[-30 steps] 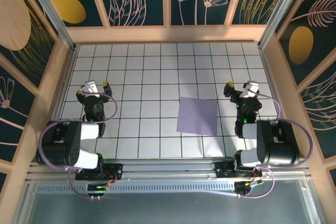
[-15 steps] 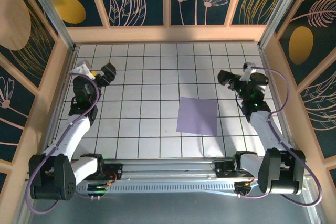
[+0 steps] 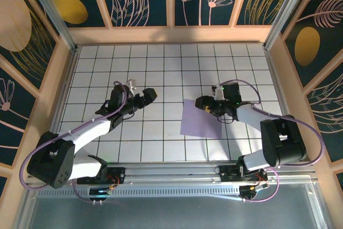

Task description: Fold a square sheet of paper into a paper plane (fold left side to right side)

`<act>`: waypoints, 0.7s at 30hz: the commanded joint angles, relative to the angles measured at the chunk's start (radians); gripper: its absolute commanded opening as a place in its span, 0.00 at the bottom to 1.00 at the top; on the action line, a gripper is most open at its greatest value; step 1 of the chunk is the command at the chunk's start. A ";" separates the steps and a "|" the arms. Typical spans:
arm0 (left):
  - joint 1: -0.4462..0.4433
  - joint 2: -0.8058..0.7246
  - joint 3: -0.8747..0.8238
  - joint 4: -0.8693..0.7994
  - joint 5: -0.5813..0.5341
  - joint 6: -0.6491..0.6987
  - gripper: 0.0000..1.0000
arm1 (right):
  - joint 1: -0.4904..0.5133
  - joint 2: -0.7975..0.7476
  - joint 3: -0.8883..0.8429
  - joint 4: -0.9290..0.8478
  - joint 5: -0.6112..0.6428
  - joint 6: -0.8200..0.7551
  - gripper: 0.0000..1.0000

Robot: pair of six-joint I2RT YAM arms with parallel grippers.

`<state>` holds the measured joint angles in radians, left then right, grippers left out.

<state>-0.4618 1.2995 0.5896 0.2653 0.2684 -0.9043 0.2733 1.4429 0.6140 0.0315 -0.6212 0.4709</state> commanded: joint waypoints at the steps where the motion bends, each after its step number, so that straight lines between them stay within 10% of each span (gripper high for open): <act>1: -0.042 0.050 0.061 0.015 -0.025 -0.033 0.97 | 0.037 0.028 -0.003 -0.017 -0.003 0.013 0.77; 21: -0.104 0.045 0.075 -0.141 -0.228 -0.039 0.97 | 0.235 0.370 0.215 0.143 0.001 0.090 0.75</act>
<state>-0.5629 1.3842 0.6422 0.1871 0.0952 -0.9558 0.4725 1.7241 0.7692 0.1738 -0.6250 0.5491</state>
